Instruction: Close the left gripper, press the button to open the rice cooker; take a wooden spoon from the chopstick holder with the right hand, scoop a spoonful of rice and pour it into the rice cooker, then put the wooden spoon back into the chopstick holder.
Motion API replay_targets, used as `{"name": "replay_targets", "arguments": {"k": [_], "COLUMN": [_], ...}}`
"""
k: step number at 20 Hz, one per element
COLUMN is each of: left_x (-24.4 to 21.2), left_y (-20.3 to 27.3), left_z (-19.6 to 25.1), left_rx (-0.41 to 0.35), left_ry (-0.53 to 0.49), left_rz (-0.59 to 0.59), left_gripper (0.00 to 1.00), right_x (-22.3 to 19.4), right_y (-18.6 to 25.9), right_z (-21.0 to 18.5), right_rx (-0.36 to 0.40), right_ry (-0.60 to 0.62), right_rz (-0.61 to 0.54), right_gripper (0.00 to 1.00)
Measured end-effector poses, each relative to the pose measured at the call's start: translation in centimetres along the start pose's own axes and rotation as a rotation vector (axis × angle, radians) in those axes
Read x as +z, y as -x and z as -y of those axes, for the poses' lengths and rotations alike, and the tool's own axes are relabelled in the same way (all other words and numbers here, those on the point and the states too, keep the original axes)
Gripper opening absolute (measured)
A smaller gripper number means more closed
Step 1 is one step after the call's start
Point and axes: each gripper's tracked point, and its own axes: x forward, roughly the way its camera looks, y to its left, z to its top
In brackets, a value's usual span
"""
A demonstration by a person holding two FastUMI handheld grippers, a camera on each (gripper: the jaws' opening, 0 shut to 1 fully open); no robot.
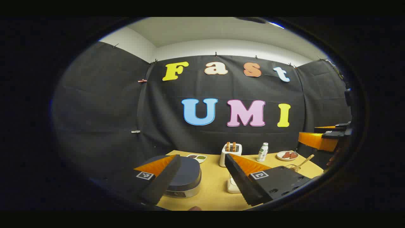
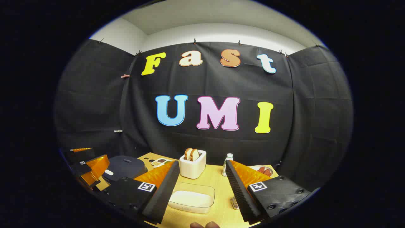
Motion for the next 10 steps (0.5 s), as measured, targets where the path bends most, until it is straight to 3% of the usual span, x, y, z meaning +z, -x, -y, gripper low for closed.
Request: {"name": "replay_targets", "arguments": {"k": [10], "left_x": [0.36], "left_y": [0.86], "left_z": [0.07], "left_rx": [0.012], "left_ry": [0.001], "left_rz": [-0.005], "left_gripper": [0.95], "right_x": [-0.06], "right_y": [0.79], "right_z": [0.04], "right_rx": [0.011], "right_ry": [0.003], "right_rz": [0.002], "right_gripper": [0.92]}}
